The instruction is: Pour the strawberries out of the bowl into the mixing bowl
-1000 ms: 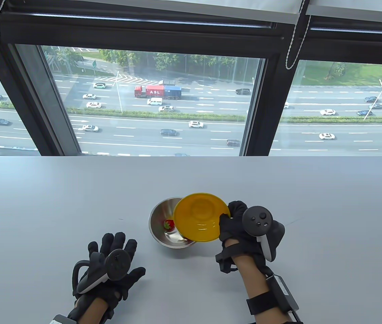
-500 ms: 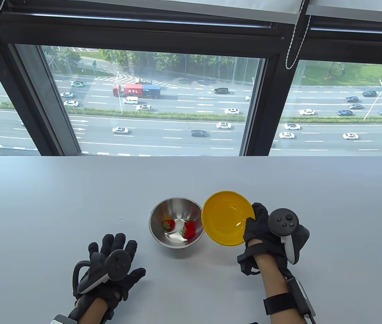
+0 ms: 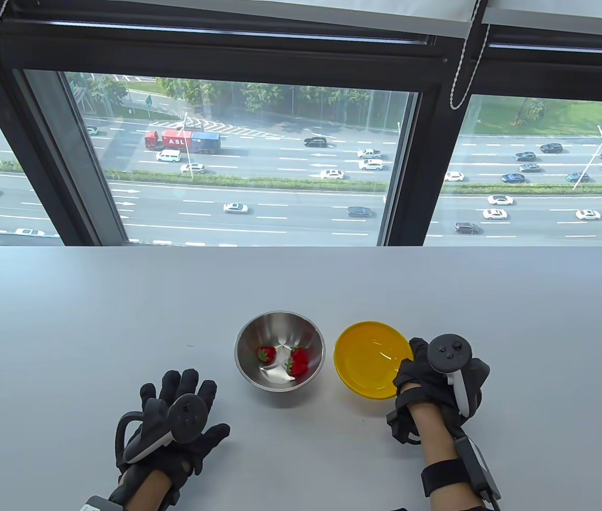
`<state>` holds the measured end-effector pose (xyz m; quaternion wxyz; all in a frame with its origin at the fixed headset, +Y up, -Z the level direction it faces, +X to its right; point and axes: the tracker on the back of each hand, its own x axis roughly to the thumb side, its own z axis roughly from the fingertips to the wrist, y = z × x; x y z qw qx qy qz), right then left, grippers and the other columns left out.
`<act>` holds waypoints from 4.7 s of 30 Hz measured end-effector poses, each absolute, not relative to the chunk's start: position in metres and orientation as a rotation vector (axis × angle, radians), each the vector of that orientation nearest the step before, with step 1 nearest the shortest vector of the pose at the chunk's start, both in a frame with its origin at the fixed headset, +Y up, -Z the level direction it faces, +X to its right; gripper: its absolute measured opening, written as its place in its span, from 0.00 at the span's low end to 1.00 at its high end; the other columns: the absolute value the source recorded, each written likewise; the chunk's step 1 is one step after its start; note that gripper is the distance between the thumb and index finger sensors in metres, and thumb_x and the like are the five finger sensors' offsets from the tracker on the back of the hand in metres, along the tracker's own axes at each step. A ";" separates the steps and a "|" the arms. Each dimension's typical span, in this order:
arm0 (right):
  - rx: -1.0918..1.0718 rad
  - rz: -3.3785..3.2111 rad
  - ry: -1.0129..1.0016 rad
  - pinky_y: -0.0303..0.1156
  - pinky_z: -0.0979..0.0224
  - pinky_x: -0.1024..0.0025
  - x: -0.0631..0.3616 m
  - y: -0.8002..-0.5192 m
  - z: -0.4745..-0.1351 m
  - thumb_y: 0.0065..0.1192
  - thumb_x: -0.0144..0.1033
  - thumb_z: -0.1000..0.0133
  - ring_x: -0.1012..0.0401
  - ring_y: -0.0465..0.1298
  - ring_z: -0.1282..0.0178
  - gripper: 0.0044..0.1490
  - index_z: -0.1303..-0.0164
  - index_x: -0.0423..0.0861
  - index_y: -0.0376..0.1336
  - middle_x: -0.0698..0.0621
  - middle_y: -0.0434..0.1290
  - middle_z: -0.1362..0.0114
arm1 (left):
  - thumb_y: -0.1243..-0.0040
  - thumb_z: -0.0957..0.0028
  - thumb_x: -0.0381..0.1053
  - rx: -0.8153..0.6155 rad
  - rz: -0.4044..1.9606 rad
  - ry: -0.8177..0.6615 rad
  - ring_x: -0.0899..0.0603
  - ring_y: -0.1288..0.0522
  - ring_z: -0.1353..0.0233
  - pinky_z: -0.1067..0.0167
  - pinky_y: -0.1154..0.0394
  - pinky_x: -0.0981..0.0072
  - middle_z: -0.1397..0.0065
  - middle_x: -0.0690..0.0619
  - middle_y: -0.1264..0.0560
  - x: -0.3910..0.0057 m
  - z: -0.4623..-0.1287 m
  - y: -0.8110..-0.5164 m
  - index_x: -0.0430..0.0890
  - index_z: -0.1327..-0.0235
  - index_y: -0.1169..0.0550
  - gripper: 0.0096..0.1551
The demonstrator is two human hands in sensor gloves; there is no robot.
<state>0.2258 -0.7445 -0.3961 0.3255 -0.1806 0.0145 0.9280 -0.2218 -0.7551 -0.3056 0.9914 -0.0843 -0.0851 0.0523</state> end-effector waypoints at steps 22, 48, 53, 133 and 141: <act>-0.531 2.461 0.158 0.82 0.51 0.57 0.229 -0.761 -0.396 0.64 0.39 0.49 0.55 0.86 0.57 0.38 0.28 0.45 0.55 0.43 0.72 0.35 | 0.51 0.57 0.76 -0.182 0.098 -0.177 0.30 0.64 0.15 0.32 0.68 0.24 0.13 0.46 0.60 -0.219 -0.305 -0.757 0.55 0.20 0.47 0.53; -0.448 2.384 -0.013 0.68 0.32 0.40 0.260 -0.711 -0.375 0.58 0.59 0.47 0.41 0.71 0.28 0.47 0.24 0.48 0.49 0.40 0.59 0.22 | 0.51 0.57 0.76 -0.134 0.119 -0.184 0.30 0.63 0.15 0.31 0.68 0.24 0.13 0.47 0.60 -0.220 -0.305 -0.750 0.55 0.20 0.47 0.53; -0.358 2.496 -0.060 0.60 0.28 0.35 0.252 -0.696 -0.370 0.58 0.62 0.48 0.38 0.62 0.22 0.49 0.22 0.49 0.48 0.40 0.53 0.18 | 0.51 0.57 0.76 -0.118 0.147 -0.179 0.30 0.63 0.15 0.31 0.68 0.24 0.13 0.46 0.61 -0.221 -0.305 -0.746 0.55 0.20 0.47 0.53; 0.626 3.003 0.078 0.33 0.25 0.25 0.108 -0.715 -0.287 0.50 0.71 0.53 0.39 0.34 0.15 0.57 0.20 0.54 0.39 0.44 0.31 0.15 | 0.51 0.58 0.77 -0.104 0.118 -0.389 0.30 0.65 0.16 0.31 0.68 0.24 0.14 0.47 0.63 -0.176 -0.289 -0.756 0.55 0.20 0.51 0.55; 0.625 2.996 0.069 0.33 0.25 0.26 0.108 -0.714 -0.287 0.50 0.71 0.53 0.39 0.34 0.15 0.57 0.20 0.54 0.39 0.44 0.31 0.15 | 0.51 0.58 0.77 -0.118 0.130 -0.389 0.30 0.65 0.16 0.31 0.68 0.24 0.14 0.47 0.63 -0.176 -0.289 -0.756 0.55 0.20 0.51 0.55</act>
